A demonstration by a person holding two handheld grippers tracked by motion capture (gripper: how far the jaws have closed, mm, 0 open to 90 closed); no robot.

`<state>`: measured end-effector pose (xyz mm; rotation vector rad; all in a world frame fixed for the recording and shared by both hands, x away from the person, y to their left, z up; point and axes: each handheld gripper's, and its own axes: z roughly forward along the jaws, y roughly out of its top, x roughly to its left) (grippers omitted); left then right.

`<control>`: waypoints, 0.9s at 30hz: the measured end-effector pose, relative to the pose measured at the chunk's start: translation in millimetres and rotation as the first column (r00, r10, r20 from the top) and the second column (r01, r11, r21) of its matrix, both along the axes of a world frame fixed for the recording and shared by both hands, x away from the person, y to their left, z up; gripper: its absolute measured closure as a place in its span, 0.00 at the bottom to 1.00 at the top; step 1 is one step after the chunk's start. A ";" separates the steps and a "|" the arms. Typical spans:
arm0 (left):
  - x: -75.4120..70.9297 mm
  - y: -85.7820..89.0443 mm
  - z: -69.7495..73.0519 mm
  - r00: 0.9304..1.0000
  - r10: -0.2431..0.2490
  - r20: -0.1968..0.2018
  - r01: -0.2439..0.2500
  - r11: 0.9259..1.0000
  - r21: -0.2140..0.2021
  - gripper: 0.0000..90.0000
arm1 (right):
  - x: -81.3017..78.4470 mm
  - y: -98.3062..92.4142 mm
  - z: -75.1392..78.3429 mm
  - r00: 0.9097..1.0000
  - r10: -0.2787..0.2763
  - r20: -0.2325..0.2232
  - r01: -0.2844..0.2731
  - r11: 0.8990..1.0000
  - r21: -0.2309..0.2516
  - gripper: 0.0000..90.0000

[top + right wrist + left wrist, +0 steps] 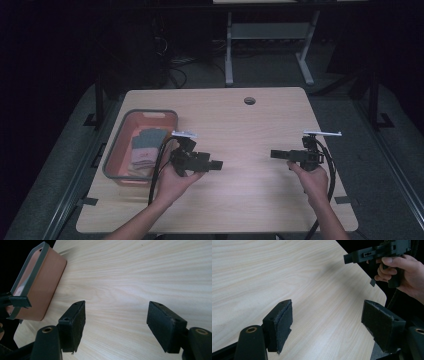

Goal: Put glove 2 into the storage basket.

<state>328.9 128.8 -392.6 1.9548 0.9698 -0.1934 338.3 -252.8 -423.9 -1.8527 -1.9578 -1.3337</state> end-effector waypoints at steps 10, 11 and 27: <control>-11.8 -4.8 -12.0 0.999 -0.032 0.009 0.032 0.999 0.021 0.27 | -13.1 -12.9 -15.1 1.000 -0.009 -0.011 0.009 1.000 -0.002 0.34; -12.7 -5.2 -12.8 1.000 -0.030 0.008 0.030 0.999 0.019 0.27 | -16.7 -14.2 -16.4 1.000 -0.011 -0.012 0.011 1.000 -0.011 0.34; -36.8 -9.2 -26.9 0.998 -0.052 0.023 0.053 0.998 -0.043 0.27 | -60.5 -27.4 -30.4 0.999 0.011 0.049 -0.010 1.000 -0.024 0.32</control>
